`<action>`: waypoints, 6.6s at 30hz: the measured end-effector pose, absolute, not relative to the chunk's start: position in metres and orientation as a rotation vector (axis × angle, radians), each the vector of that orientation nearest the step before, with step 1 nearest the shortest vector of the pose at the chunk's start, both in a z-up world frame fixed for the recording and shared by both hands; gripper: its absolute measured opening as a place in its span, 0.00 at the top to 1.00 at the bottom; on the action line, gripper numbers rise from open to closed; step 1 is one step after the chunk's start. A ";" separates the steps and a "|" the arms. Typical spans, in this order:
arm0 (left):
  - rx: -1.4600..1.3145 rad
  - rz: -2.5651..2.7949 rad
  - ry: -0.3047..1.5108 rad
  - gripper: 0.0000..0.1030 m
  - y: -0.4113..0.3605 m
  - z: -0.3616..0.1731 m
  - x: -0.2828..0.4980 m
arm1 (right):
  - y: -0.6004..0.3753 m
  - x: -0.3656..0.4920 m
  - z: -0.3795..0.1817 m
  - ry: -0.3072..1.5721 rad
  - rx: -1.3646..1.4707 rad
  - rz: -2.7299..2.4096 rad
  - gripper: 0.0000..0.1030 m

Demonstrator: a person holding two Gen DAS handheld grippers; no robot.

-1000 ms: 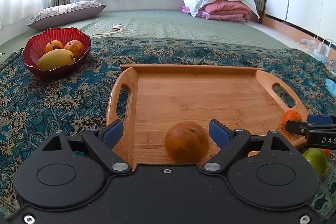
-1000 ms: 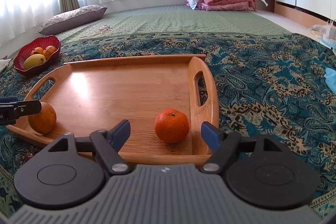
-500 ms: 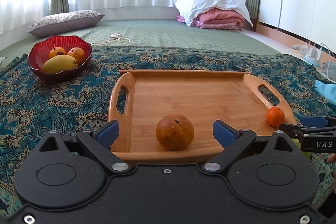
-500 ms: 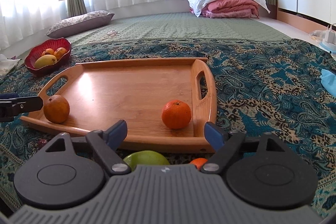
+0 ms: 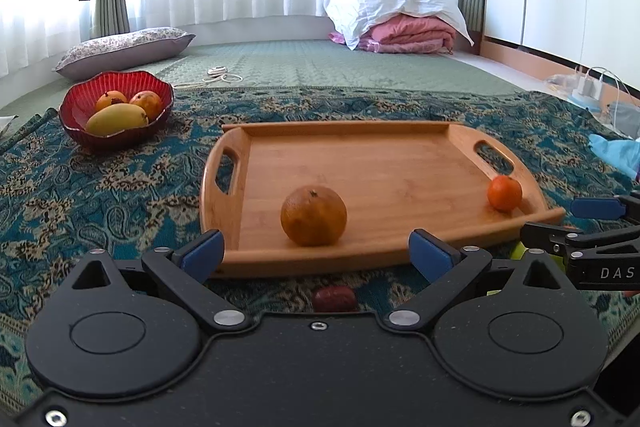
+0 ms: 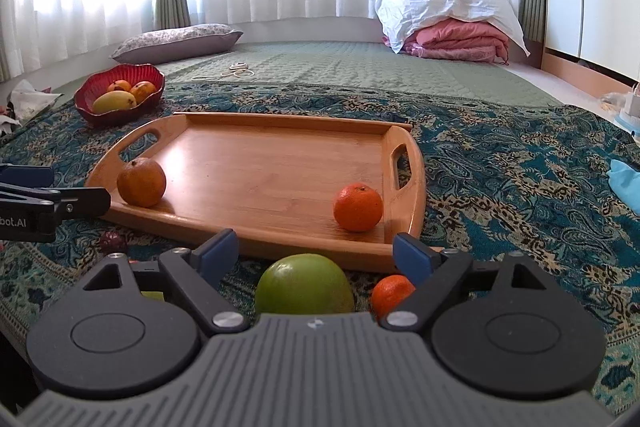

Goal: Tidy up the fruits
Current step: 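Withdraw both tools from the tray toward the remaining loose fruit, then grasp a small tangerine with the left tool while the right tool grasps a green apple, then carry the tangerine and green apple over the tray and lower them, then open both tools to release the tangerine and green apple on the tray, then withdraw both tools from the tray back toward the loose fruit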

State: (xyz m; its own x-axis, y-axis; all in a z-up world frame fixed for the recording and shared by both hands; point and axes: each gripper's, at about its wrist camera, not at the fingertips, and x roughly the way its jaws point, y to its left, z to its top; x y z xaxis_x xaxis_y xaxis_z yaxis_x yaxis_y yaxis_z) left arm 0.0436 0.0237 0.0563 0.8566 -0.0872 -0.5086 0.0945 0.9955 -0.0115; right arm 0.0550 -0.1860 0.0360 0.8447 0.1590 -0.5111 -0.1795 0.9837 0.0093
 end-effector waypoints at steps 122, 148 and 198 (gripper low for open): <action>-0.078 -0.088 0.625 0.72 0.048 0.064 0.181 | -0.215 0.185 0.051 0.667 0.102 0.101 0.43; -0.077 -0.062 0.699 0.71 0.047 0.040 0.207 | -0.206 0.202 0.032 0.735 0.071 0.090 0.42; -0.013 -0.132 0.536 0.09 0.047 0.067 0.094 | -0.179 0.100 0.060 0.533 -0.052 0.192 0.12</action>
State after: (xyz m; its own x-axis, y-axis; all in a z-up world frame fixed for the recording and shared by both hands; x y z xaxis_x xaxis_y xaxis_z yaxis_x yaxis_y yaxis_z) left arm 0.0943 0.0474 0.0666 0.8515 -0.1283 -0.5083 0.1217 0.9915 -0.0464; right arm 0.1004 -0.1785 0.0604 0.8436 0.1685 -0.5099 -0.1952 0.9808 0.0011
